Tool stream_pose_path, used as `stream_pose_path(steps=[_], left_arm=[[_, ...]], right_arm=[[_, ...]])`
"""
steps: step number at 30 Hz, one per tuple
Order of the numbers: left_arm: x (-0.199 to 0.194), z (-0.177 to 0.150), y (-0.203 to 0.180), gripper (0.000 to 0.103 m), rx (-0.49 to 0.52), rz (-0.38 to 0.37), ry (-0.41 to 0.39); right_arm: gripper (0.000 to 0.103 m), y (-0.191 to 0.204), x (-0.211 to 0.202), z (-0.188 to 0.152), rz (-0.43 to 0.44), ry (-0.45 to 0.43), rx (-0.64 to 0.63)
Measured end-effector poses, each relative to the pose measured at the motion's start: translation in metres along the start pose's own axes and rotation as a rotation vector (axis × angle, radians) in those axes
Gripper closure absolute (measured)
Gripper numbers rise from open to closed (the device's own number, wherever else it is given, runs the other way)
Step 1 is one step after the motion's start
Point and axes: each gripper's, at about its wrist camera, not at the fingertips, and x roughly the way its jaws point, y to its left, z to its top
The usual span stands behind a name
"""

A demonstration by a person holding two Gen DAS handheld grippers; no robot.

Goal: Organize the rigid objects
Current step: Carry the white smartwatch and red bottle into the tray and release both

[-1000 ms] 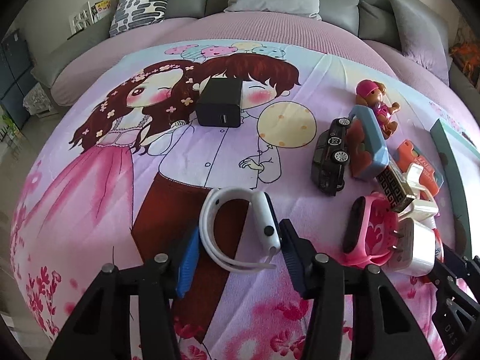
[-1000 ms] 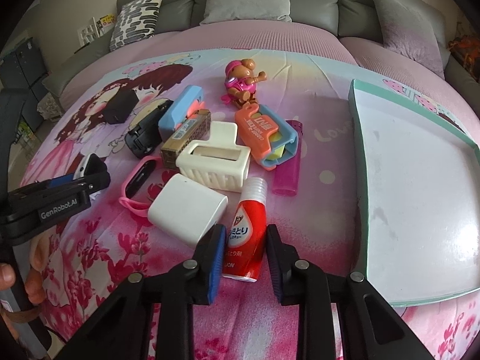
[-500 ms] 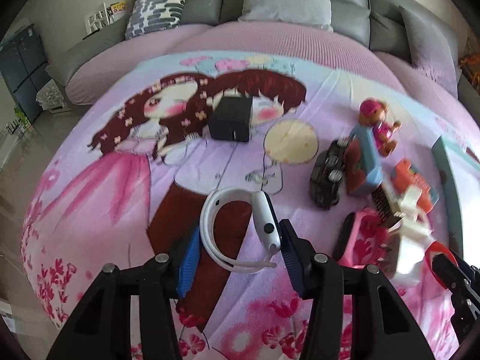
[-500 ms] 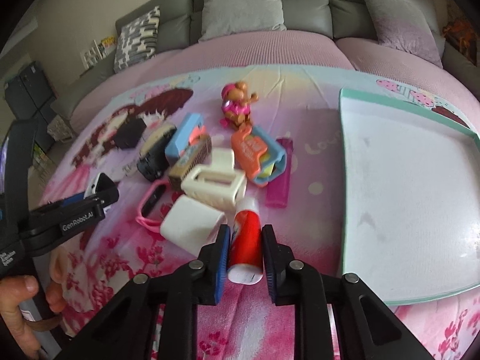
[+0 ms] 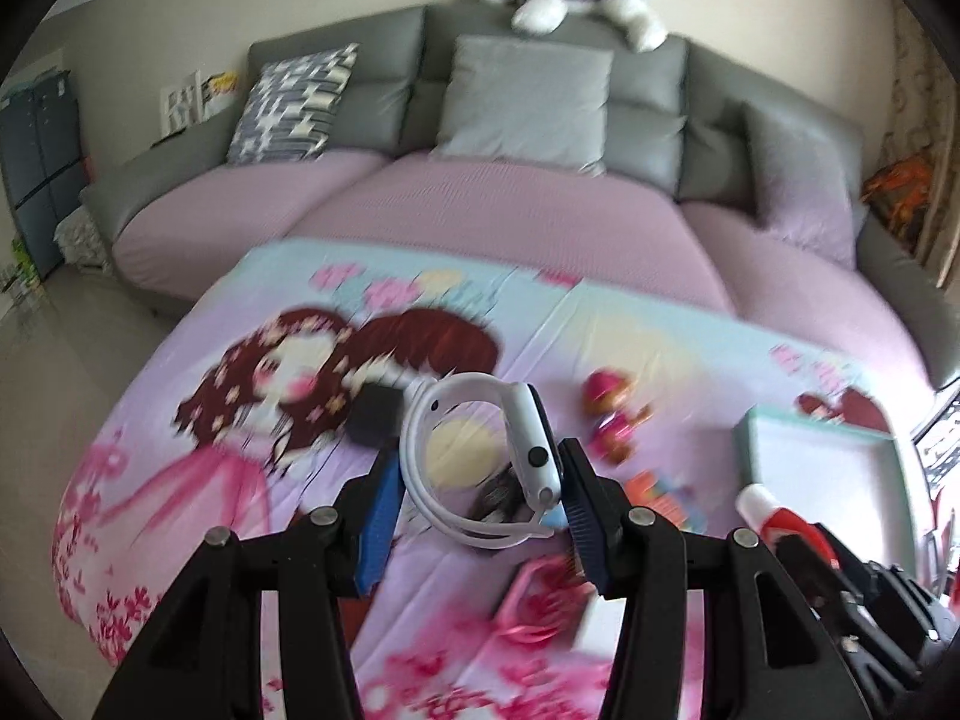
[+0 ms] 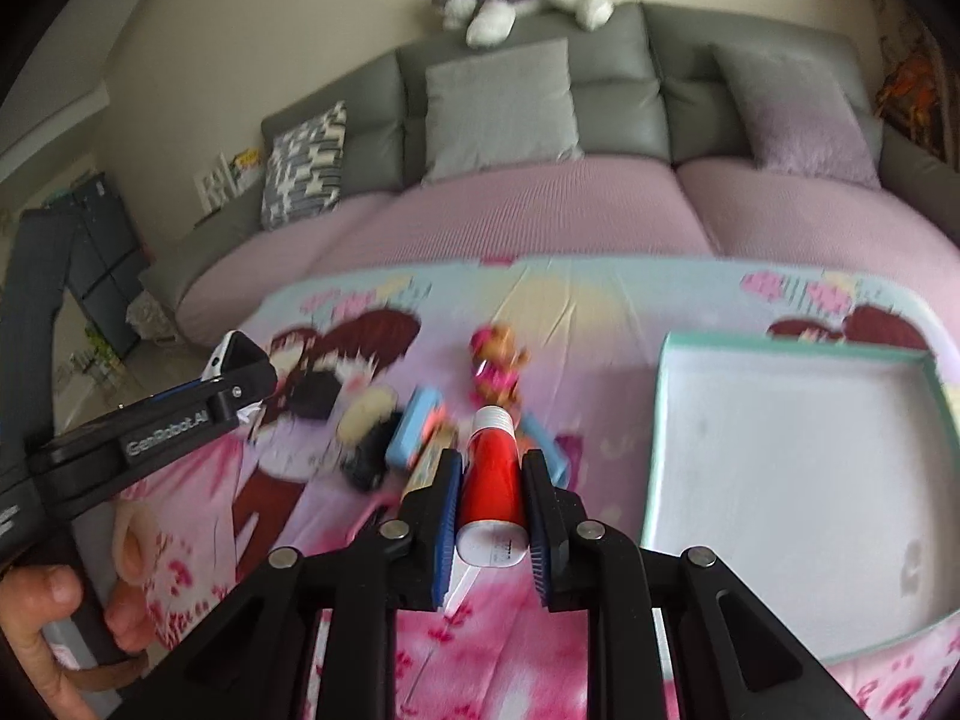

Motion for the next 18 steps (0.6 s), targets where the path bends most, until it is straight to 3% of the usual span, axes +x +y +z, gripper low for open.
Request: stream_pose_path(steps=[5,11,18], left_arm=[[-0.008,0.029,-0.041,0.051,0.06,-0.078,-0.034],[-0.002,0.06,-0.108,0.051,0.147,-0.179,-0.049],[0.012,0.05,-0.18,0.051,0.198,-0.28,-0.048]], right_arm=[[0.081,-0.022,-0.006,0.021,-0.07,-0.039,0.01],[0.081,-0.076,-0.008,0.042,-0.187,-0.073,0.061],[0.081,-0.15,-0.018,0.03,-0.367,-0.067,0.155]])
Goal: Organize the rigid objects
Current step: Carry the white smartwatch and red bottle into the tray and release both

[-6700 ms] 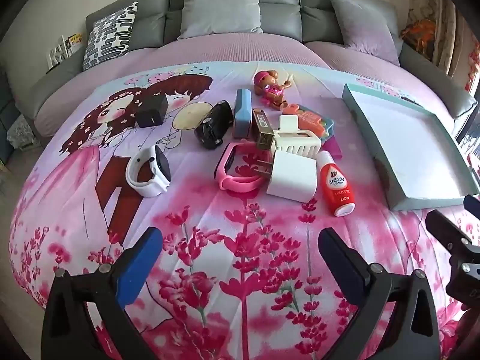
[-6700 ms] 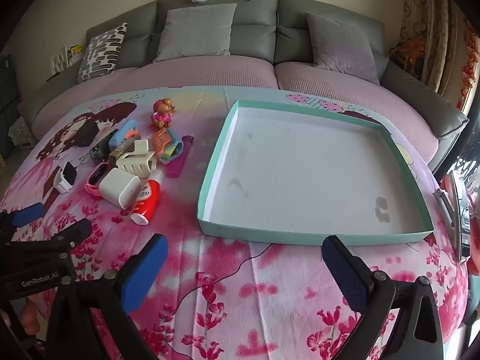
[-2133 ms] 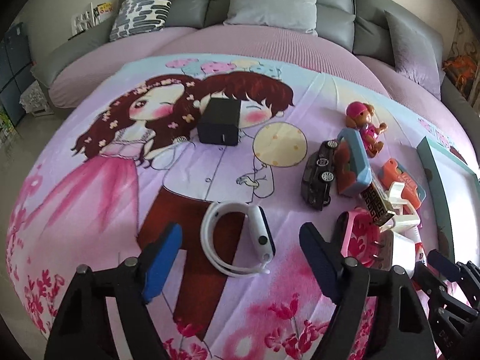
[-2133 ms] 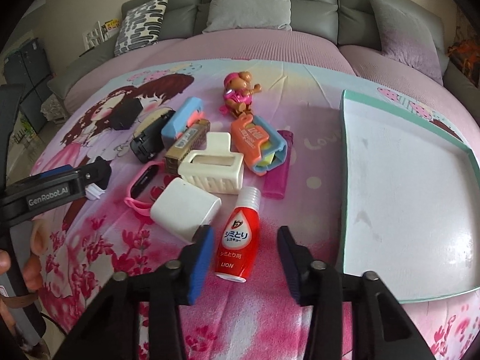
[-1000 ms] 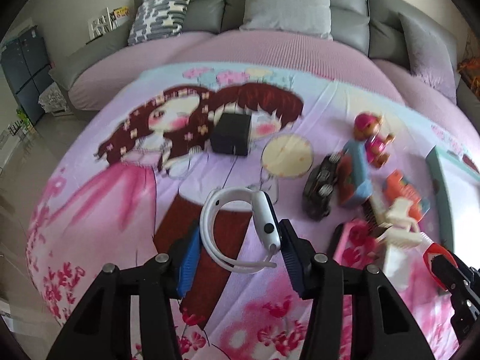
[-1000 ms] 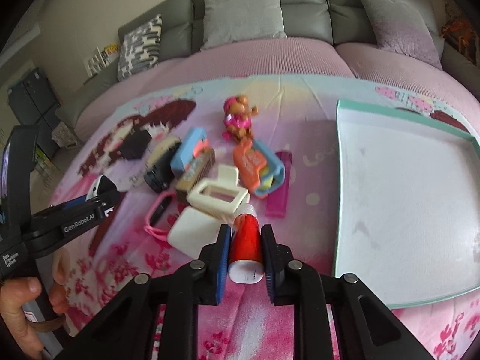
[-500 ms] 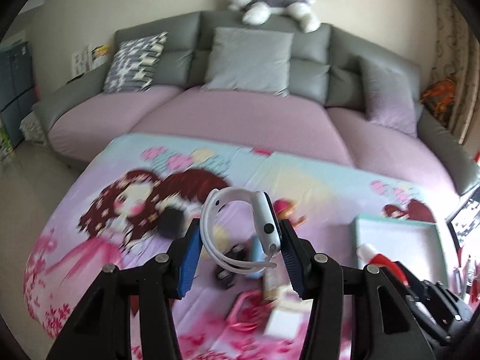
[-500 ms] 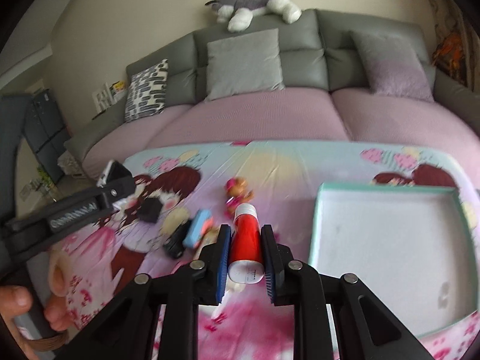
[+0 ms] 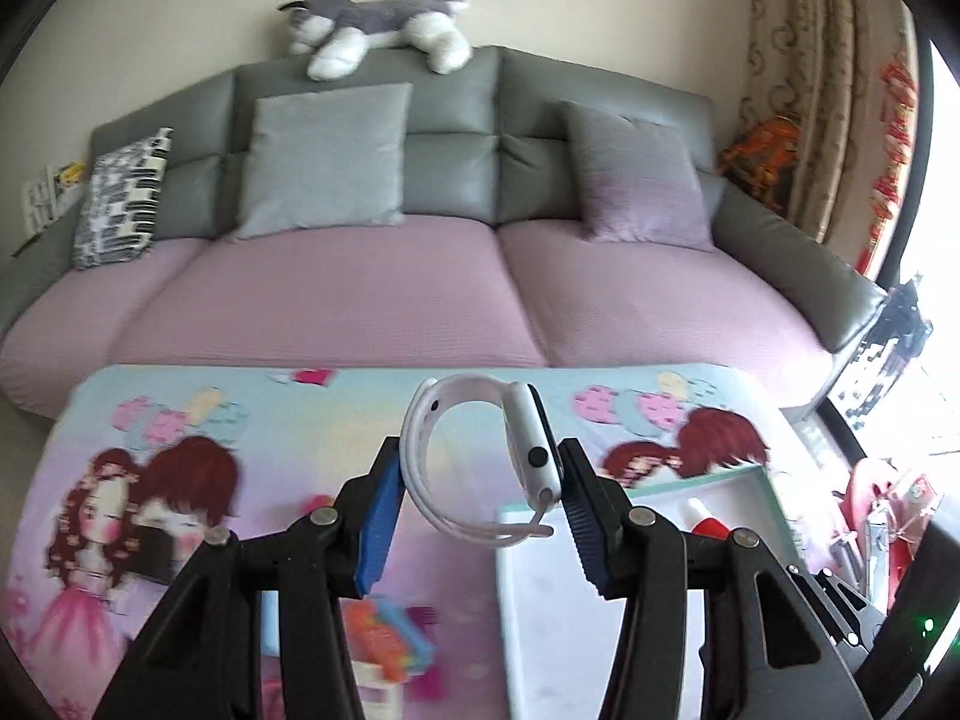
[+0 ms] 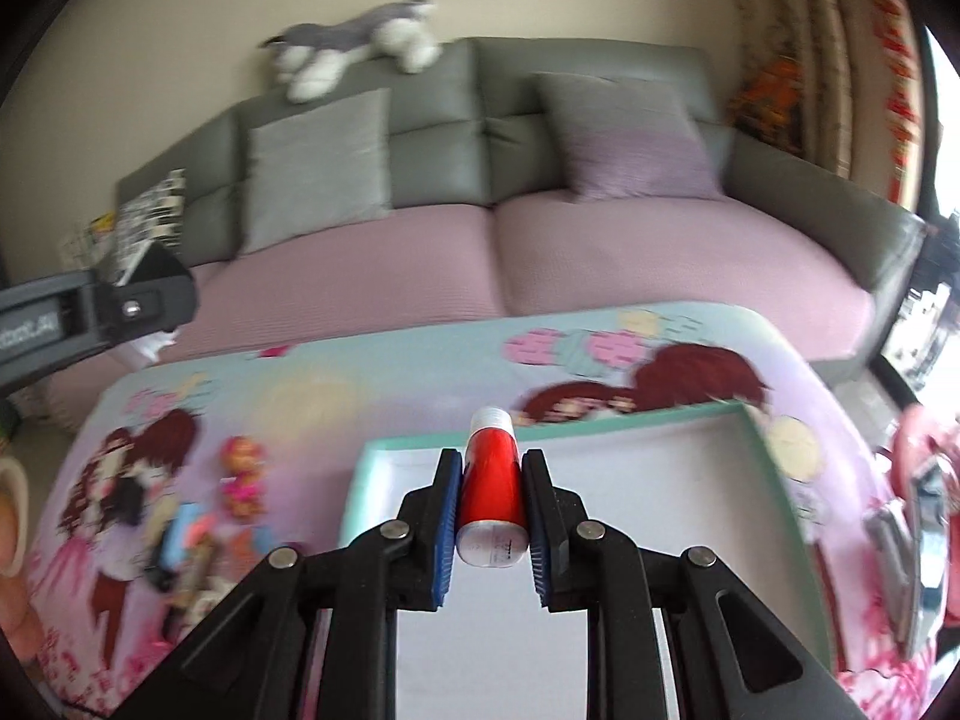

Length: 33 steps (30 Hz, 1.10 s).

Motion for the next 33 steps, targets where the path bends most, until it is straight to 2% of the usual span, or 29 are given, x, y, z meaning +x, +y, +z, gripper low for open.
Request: stream_pose_path(steps=[2,6,13,20,23,27,31,33], left_arm=[[0.015,-0.009,-0.019,0.051,0.009,-0.031,0.026],[0.038,-0.028,-0.043,0.051,0.037,-0.045,0.071],[0.067,-0.064,-0.059,0.05,0.063,-0.054,0.153],[0.099,-0.079,-0.057,0.05,0.06,-0.053,0.242],[0.114,-0.08,-0.052,0.05,0.029,-0.037,0.269],[0.129,-0.084,-0.039,0.05,-0.023,0.011,0.294],[0.131,-0.084,-0.024,0.05,-0.097,-0.027,0.301],[0.131,-0.084,-0.021,0.05,-0.1,-0.005,0.296]], right_arm=[[0.081,-0.017,0.003,-0.002,-0.034,0.002,0.023],[0.081,-0.04,0.014,-0.009,-0.095,0.024,0.041],[0.081,-0.056,0.034,-0.023,-0.126,0.1,0.053],[0.081,-0.059,0.049,-0.03,-0.13,0.138,0.066],[0.081,-0.057,0.053,-0.032,-0.126,0.15,0.062],[0.081,-0.058,0.063,-0.034,-0.118,0.165,0.07],[0.081,-0.055,0.066,-0.036,-0.114,0.176,0.063],[0.081,-0.053,0.067,-0.037,-0.11,0.179,0.058]])
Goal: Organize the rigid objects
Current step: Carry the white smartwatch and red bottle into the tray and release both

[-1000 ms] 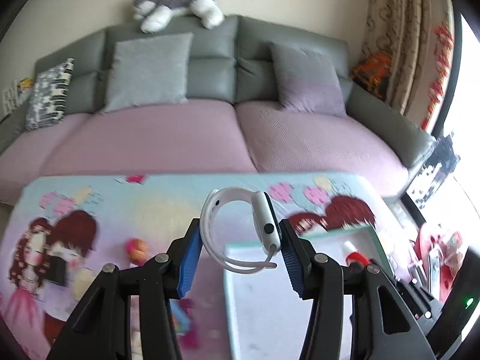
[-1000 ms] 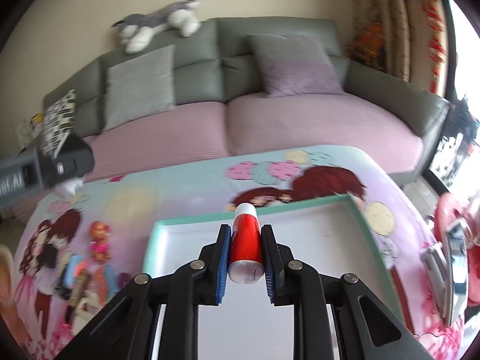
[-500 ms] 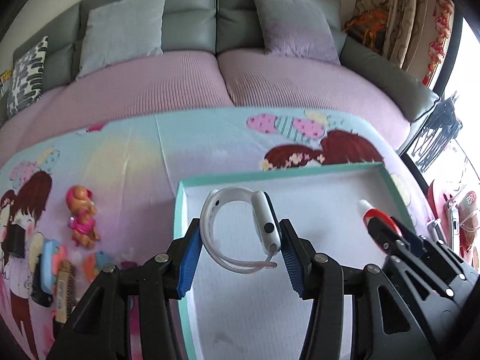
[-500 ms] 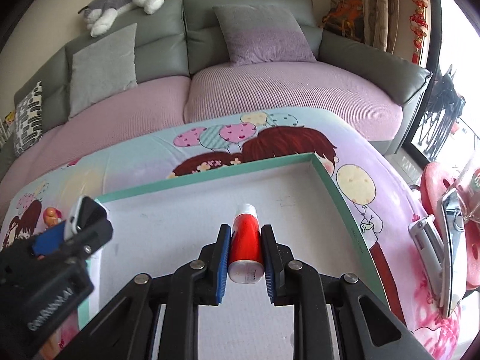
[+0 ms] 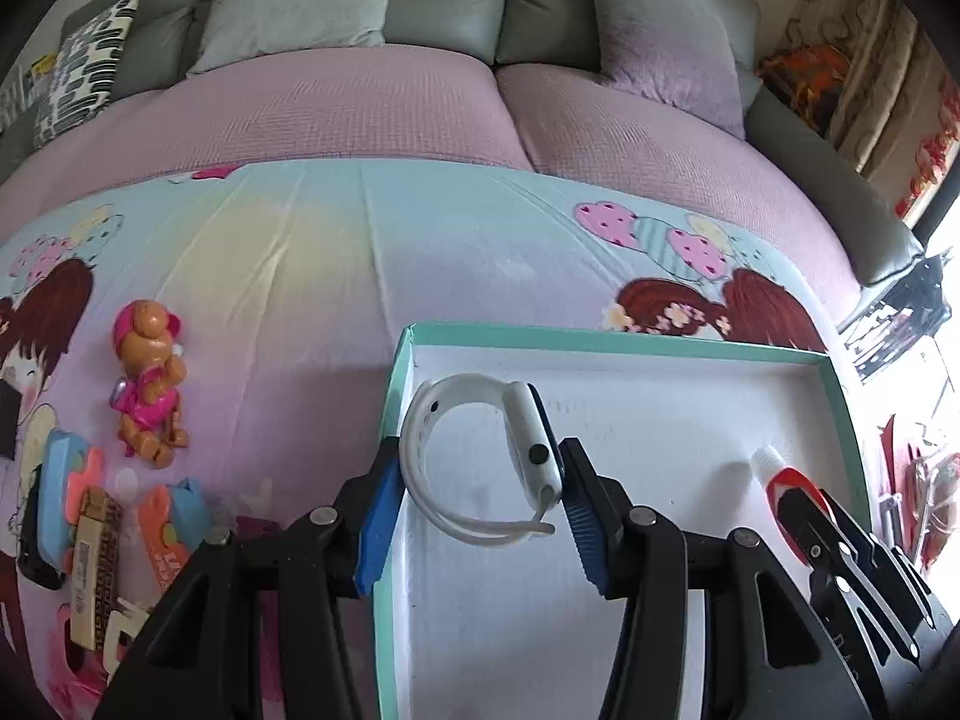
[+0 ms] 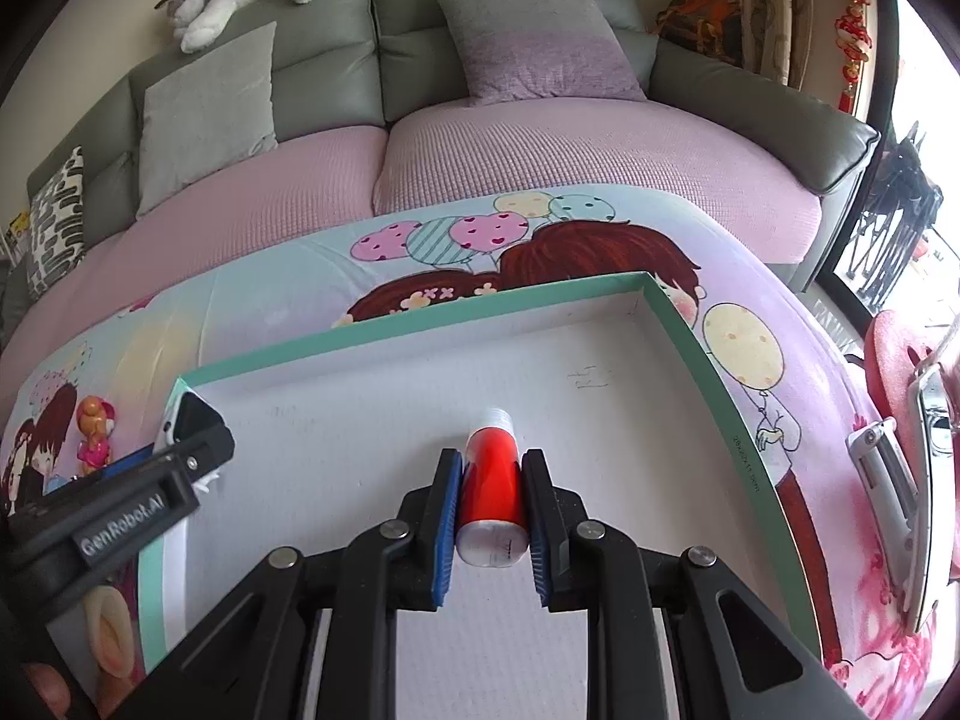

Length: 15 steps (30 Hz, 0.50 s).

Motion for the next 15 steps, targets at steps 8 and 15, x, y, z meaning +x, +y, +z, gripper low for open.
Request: stream_pose_path(steps=[8,15], left_arm=[[-0.004,0.0,0.014,0.05,-0.033,0.026,-0.007],[-0.011,0.0,0.014,0.05,-0.021,0.013,-0.019]], right_arm=[[0.081,0.008,0.001,0.0,0.003,-0.001,-0.022],[0.081,0.011,-0.007,0.002,0.004,-0.028,-0.023]])
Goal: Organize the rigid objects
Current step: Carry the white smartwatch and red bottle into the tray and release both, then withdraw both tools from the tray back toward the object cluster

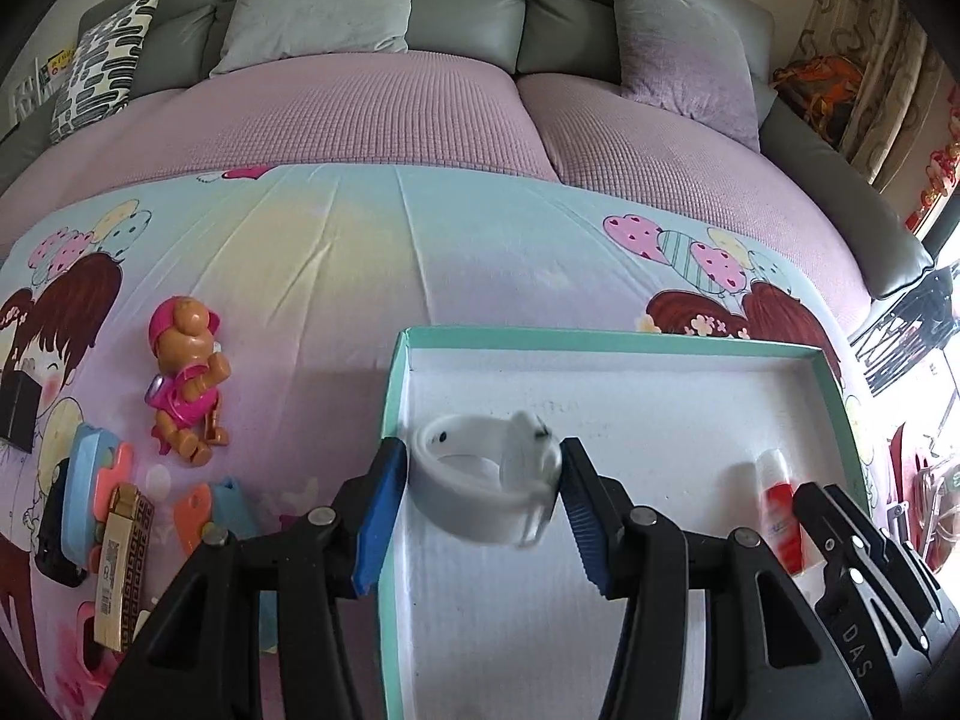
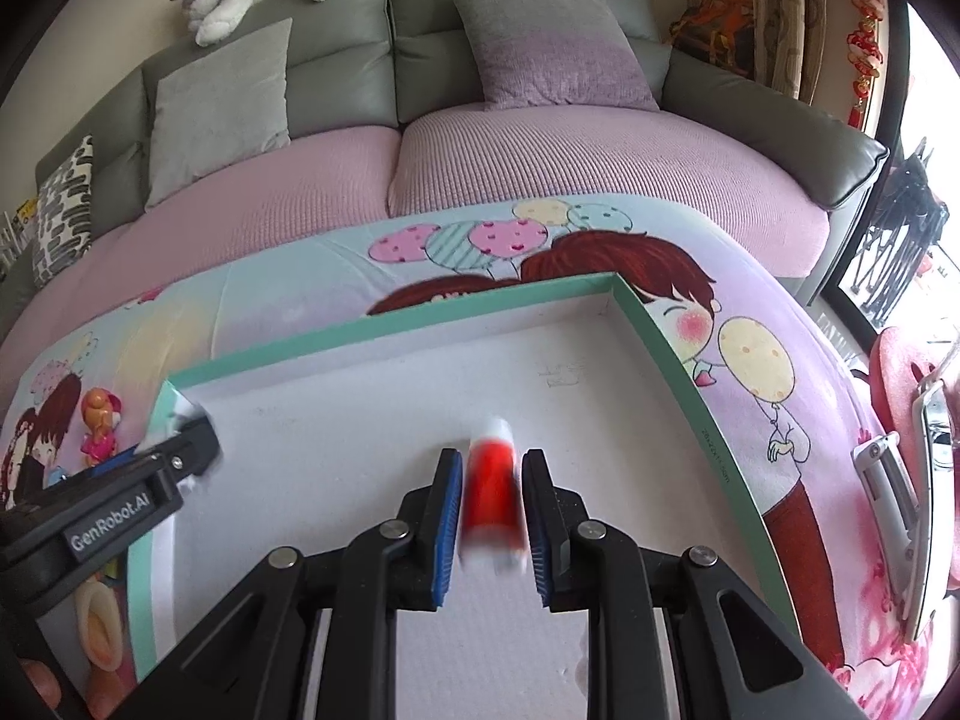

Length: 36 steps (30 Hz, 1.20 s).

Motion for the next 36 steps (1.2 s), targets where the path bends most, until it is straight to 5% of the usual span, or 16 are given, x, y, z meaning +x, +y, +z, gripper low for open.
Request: stream_pose_path(steps=[5,12,16,22,31,36], left_arm=[[-0.013,0.001,0.0,0.05,0.003,-0.016,-0.02],[-0.037,0.005,-0.005,0.025,0.011,-0.034,-0.084],[-0.046,0.007,-0.002,0.016,0.006,-0.012,-0.118],[-0.05,0.007,0.016,0.011,-0.071,0.039,-0.152],[-0.059,-0.003,0.033,0.011,-0.094,0.133,-0.179],[-0.068,-0.01,0.053,0.004,-0.154,0.139,-0.192]], right_arm=[[0.081,0.003,-0.006,0.003,-0.013,-0.014,-0.015],[0.076,0.004,-0.011,0.005,-0.018,-0.034,-0.021],[0.044,0.004,-0.011,0.005,-0.046,-0.043,-0.028],[0.033,0.003,-0.012,0.006,-0.048,-0.062,-0.033],[0.0,0.012,-0.014,0.005,-0.022,-0.078,-0.044],[0.0,0.022,-0.018,0.006,-0.04,-0.114,-0.078]])
